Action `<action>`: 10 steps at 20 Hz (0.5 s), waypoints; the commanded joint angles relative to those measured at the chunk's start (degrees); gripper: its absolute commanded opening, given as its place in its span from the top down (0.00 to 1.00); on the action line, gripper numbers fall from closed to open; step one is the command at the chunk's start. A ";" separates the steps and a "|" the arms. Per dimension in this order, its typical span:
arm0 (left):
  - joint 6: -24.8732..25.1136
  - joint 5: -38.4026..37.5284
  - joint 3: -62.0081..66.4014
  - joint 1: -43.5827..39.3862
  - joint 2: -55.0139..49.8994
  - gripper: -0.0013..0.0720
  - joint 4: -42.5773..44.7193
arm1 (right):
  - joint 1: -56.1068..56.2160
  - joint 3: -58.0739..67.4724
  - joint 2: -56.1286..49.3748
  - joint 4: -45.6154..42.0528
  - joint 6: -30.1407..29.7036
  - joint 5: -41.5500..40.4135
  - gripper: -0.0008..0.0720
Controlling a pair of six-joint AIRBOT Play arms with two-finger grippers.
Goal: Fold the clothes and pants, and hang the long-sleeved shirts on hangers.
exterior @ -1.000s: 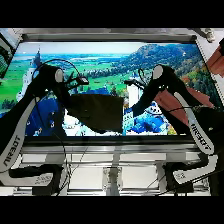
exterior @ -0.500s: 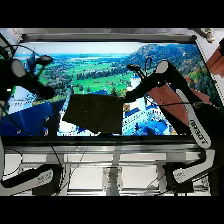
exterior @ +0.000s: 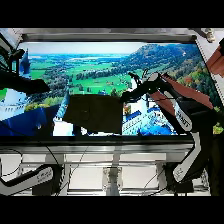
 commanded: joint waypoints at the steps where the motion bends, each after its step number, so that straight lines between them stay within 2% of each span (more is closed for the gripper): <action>1: -0.26 -0.13 -1.09 0.61 0.02 0.41 -1.60 | 0.31 0.04 -2.16 0.61 1.16 -1.81 0.15; 6: -0.44 -0.13 -2.99 0.61 -0.46 0.41 -1.60 | 5.09 0.09 -3.04 0.90 1.05 -1.44 0.20; 7: -0.44 -0.13 -3.34 0.61 -0.46 0.41 -1.60 | 6.60 0.09 -3.04 1.01 0.48 -1.44 0.25; 8: -0.44 -0.13 -3.69 0.61 -0.46 0.41 -1.60 | 7.91 0.09 -3.04 1.01 0.33 -1.60 0.25; 9: -0.44 -0.13 -4.00 0.61 -0.46 0.41 -1.60 | 9.22 0.09 -3.04 1.01 0.33 -1.95 0.28; 10: -0.44 -0.11 -4.26 0.61 -0.50 0.41 -1.60 | 10.32 0.09 -3.04 1.01 0.33 -2.29 0.40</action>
